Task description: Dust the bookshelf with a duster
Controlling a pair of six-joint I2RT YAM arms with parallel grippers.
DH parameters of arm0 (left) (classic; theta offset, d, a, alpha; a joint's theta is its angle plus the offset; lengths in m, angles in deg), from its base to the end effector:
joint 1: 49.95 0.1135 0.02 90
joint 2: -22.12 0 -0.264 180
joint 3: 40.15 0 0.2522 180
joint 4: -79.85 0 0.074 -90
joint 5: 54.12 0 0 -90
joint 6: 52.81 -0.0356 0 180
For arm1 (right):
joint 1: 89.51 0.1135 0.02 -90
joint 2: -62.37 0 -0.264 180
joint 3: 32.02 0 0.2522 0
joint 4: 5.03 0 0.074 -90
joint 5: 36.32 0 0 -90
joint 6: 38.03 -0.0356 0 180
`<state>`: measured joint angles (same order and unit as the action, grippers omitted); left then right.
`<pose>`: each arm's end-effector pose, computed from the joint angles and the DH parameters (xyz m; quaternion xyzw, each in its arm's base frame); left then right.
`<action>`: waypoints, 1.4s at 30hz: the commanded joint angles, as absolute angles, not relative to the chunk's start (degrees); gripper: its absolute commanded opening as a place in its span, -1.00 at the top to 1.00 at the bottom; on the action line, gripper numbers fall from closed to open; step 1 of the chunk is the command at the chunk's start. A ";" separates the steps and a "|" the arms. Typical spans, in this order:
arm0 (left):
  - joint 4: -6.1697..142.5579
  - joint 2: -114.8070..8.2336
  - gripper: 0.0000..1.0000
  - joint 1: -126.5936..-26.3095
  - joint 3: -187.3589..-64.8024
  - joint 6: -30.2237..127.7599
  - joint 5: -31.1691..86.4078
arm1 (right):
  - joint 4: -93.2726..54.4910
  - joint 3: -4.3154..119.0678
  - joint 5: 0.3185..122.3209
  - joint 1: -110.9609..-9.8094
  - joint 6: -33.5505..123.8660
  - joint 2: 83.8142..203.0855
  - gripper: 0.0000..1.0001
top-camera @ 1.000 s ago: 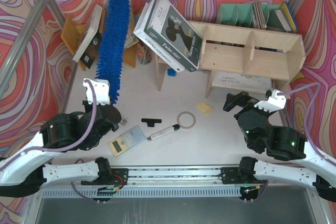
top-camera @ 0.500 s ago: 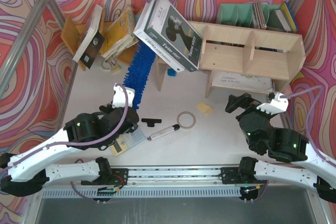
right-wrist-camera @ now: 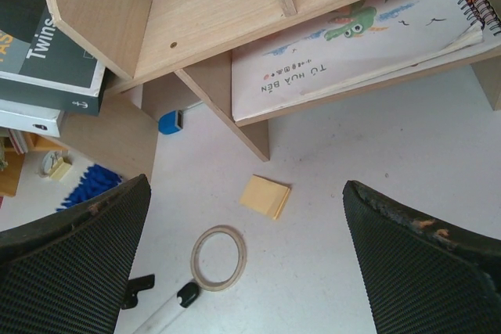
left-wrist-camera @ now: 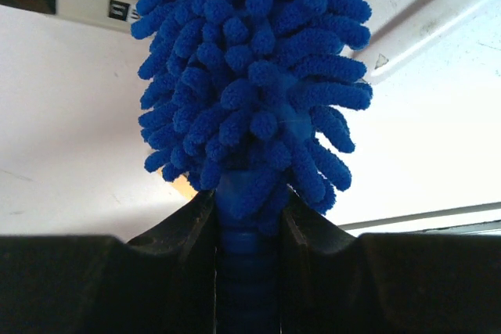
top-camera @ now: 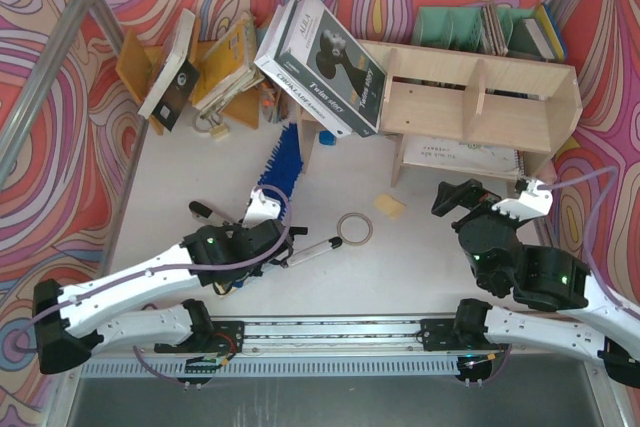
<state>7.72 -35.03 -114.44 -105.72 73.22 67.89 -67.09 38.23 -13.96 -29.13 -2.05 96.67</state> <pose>0.0913 -0.1475 0.2788 0.1693 0.9227 0.0036 0.3462 0.0705 0.0573 0.3718 0.2549 0.7202 0.1136 0.6351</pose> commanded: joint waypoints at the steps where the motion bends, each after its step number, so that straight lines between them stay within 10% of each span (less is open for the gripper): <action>1: 13.67 -37.18 1.00 -113.68 -103.64 74.55 63.29 | -68.39 37.73 -15.36 -28.58 -2.92 95.98 -0.97; 17: 12.11 -23.64 1.00 -112.62 -113.37 68.61 69.12 | -70.52 37.24 -15.47 -28.60 -5.19 95.10 -0.97; 42: 12.67 -40.85 1.00 -112.62 -105.51 77.24 64.60 | -69.16 37.84 -16.11 -28.59 -3.78 96.67 -0.97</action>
